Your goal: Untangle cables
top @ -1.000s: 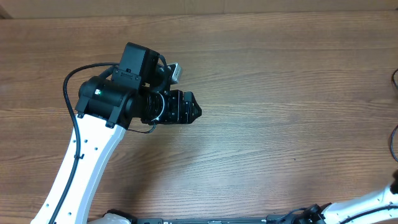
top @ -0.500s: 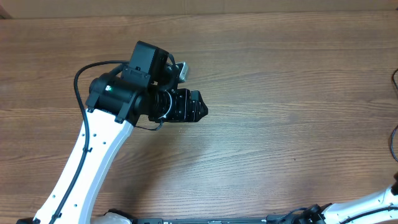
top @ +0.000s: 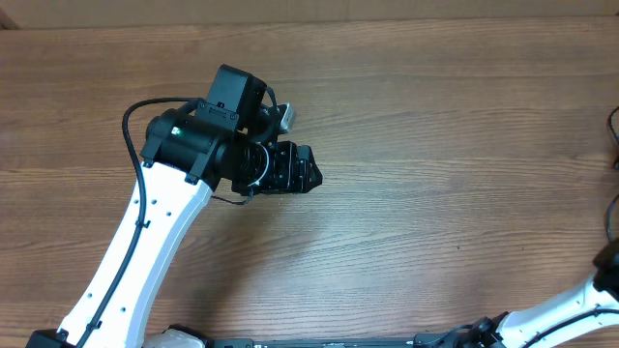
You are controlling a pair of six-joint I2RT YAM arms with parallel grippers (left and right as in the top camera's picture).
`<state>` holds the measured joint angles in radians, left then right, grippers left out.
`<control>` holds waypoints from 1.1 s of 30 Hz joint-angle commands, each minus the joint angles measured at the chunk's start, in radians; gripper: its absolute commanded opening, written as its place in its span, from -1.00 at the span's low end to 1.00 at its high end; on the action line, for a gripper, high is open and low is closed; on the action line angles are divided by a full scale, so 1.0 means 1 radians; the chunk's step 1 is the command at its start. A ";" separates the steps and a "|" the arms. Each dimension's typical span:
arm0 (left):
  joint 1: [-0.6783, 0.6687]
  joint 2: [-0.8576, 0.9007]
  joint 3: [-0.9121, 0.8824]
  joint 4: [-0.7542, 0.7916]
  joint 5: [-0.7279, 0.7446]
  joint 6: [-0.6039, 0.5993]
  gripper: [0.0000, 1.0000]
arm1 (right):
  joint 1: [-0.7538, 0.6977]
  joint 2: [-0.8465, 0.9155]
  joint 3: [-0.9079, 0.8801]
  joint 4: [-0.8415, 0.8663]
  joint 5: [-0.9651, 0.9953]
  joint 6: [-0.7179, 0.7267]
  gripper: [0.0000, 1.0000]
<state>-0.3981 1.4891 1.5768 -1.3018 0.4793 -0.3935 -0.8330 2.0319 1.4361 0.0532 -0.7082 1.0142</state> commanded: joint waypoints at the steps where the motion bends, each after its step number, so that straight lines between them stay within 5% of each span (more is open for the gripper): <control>1: -0.003 0.008 0.000 0.005 0.008 0.004 0.51 | 0.096 -0.016 0.010 0.089 -0.469 -0.308 1.00; 6: -0.002 0.003 0.001 0.009 0.008 0.050 0.38 | 0.248 -0.016 0.010 0.161 -0.851 -0.542 0.99; 11: -0.002 -0.041 0.001 -0.022 -0.062 0.132 0.23 | 0.387 -0.042 0.010 0.147 -0.815 -0.545 0.99; 17: -0.002 -0.216 0.001 -0.056 -0.316 0.060 0.20 | 0.624 -0.158 0.010 0.111 -0.681 -0.674 0.99; 21: -0.002 -0.348 0.001 -0.056 -0.382 0.025 0.22 | 0.764 -0.236 0.010 -0.014 -0.472 -0.818 0.99; 26: -0.002 -0.503 0.000 -0.100 -0.434 -0.013 0.22 | 0.951 -0.330 0.010 -0.411 0.178 -1.136 0.99; 29: -0.002 -0.575 -0.005 -0.159 -0.518 -0.079 0.20 | 1.065 -0.356 0.010 -0.551 0.547 -1.152 1.00; 33: -0.002 -0.679 -0.117 -0.181 -0.587 -0.155 0.19 | 1.187 -0.376 0.010 -0.642 0.787 -1.052 1.00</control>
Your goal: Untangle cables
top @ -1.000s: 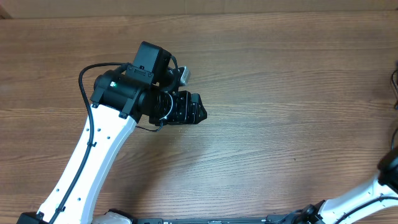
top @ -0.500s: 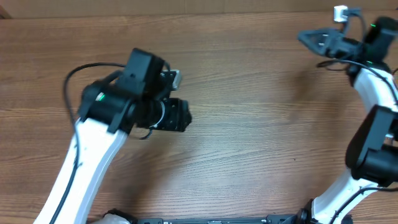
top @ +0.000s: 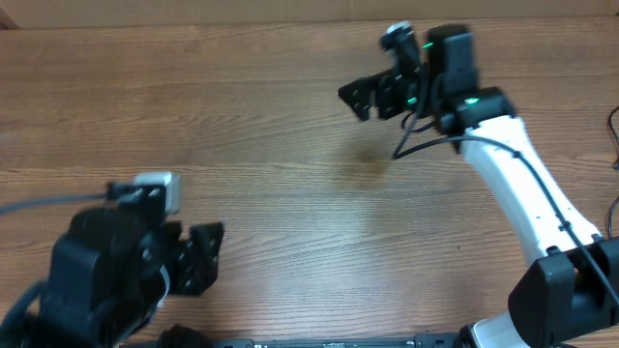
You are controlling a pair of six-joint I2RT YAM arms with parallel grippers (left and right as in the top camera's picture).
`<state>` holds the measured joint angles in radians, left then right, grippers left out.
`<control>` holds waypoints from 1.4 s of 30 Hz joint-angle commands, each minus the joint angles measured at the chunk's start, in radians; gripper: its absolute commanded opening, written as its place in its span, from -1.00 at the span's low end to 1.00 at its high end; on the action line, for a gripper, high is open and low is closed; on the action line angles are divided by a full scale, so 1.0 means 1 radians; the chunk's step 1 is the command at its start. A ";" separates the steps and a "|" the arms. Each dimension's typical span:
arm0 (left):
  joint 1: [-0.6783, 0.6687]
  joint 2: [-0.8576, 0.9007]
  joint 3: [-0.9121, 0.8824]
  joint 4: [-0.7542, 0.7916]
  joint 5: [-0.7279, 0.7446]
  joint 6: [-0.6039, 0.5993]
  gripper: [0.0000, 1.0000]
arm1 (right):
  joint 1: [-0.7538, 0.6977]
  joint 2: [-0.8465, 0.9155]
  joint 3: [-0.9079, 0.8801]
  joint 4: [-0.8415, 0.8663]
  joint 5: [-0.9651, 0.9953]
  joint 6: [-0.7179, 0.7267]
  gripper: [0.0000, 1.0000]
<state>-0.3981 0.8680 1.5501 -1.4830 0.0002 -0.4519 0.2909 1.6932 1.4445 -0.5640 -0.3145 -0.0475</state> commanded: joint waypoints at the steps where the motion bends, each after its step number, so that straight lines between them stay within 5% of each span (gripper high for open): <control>1: -0.002 -0.089 -0.143 0.018 -0.126 -0.111 0.19 | 0.089 -0.044 0.002 -0.043 0.446 0.051 1.00; 12: -0.002 -0.351 -0.670 0.396 -0.066 -0.146 0.25 | 0.213 -0.259 0.001 -0.303 0.694 0.240 1.00; 17: -0.002 -0.352 -0.708 0.450 -0.058 -0.121 0.25 | 0.213 -0.487 -0.011 -0.489 0.725 0.292 1.00; 26: -0.002 -0.352 -0.708 0.550 -0.048 -0.094 0.45 | 0.213 -0.937 -0.023 -0.573 0.714 0.324 1.00; 33: -0.002 -0.352 -0.708 0.602 0.013 -0.095 0.99 | 0.213 -0.970 -0.024 -0.650 0.721 0.302 1.00; 38: -0.002 -0.352 -0.708 0.636 0.031 -0.140 0.99 | 0.213 -0.969 -0.024 -0.651 0.721 0.302 1.00; 42: -0.002 -0.352 -0.708 0.635 0.039 -0.296 0.99 | 0.213 -0.969 -0.024 -0.651 0.721 0.302 1.00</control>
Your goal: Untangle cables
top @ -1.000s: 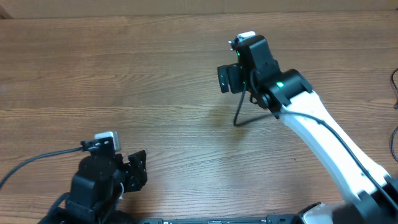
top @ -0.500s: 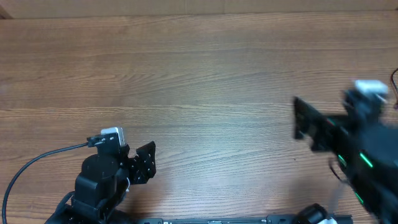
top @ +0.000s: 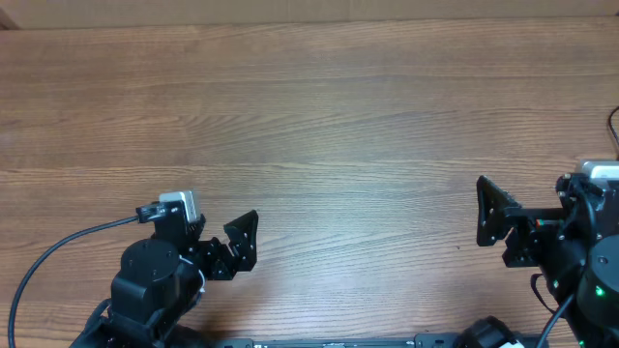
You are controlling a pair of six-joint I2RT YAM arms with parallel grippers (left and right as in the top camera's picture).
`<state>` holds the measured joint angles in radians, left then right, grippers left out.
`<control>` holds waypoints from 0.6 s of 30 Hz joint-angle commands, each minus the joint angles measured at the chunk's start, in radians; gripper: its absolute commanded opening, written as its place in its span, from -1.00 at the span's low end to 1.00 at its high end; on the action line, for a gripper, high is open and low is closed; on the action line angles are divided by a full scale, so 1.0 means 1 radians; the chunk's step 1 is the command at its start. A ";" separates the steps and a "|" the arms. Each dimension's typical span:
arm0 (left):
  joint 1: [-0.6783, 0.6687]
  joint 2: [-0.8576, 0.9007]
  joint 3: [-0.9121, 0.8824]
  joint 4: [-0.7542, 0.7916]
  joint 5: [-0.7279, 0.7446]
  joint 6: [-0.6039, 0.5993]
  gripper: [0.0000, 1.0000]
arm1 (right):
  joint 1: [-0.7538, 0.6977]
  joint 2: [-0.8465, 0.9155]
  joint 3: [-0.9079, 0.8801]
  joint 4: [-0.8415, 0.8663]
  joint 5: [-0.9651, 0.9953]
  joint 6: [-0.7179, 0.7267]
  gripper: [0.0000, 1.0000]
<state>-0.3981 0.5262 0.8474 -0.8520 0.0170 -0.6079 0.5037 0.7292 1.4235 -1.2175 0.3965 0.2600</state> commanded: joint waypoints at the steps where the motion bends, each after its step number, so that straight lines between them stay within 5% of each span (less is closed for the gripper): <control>1: -0.002 -0.010 -0.005 0.005 0.030 -0.177 0.99 | 0.000 -0.005 -0.003 0.003 0.010 -0.005 1.00; 5: -0.002 -0.010 -0.005 0.002 0.062 -0.339 0.99 | 0.000 -0.005 -0.003 0.003 0.010 -0.005 1.00; 18: -0.002 -0.010 -0.005 0.048 -0.055 -0.369 0.99 | 0.000 -0.005 -0.003 0.003 0.010 -0.005 1.00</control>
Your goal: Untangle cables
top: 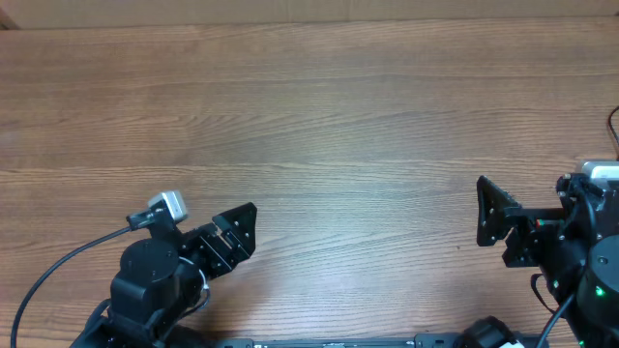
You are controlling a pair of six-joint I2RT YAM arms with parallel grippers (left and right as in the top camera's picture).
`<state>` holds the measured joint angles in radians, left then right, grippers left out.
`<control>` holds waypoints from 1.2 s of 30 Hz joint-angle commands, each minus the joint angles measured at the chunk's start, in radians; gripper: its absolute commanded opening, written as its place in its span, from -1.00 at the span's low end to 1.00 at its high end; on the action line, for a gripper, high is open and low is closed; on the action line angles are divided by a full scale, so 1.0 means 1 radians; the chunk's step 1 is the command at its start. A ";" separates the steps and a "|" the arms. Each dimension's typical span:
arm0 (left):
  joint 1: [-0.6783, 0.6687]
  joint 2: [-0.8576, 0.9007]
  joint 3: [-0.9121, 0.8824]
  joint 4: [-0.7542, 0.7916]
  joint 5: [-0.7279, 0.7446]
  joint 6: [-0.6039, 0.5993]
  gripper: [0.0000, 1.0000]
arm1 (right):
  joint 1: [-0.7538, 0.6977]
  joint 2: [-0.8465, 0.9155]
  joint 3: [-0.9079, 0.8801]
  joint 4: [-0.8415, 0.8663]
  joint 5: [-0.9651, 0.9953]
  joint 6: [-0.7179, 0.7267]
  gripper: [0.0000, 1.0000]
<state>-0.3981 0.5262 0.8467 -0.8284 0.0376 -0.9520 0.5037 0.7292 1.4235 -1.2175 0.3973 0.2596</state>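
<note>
No tangled cables show on the wooden table [319, 126]; only a short dark piece of cable [613, 124] peeks in at the right edge. My left gripper [237, 232] sits low at the front left, pointing right and up, its fingers overlapping from above, with nothing seen in them. My right gripper [491, 224] rests at the front right, pointing left, its fingers apart and empty.
The left arm's own black lead [58, 266] curves off toward the front left corner. A strip of lighter surface [290, 12] runs behind the table's far edge.
The left gripper has turned at the wrist and shifted slightly, so its two fingers no longer show apart. The right arm has not moved.
First the left arm reached out over the table's left middle while the right arm stayed back. Then the left arm was back at the front left and the right arm stretched to the far middle. Later both sat at the front edge, as now.
</note>
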 commanded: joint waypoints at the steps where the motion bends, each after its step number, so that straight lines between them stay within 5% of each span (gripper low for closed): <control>1: -0.002 -0.010 -0.005 0.043 -0.097 -0.025 0.99 | 0.000 -0.005 -0.003 0.003 0.009 -0.005 1.00; 10: 0.074 -0.040 -0.018 0.175 -0.327 -0.024 0.99 | 0.000 -0.005 -0.003 0.003 0.009 -0.005 1.00; 22: 0.429 -0.416 -0.389 0.681 -0.497 -0.024 0.99 | 0.000 -0.005 -0.003 0.003 0.009 -0.005 1.00; 36: 0.444 -0.523 -0.747 0.951 -0.606 -0.040 0.99 | 0.000 -0.005 -0.003 0.003 0.009 -0.005 1.00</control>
<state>0.0402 0.0185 0.1448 0.0780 -0.5293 -0.9783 0.5037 0.7292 1.4235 -1.2182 0.3973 0.2577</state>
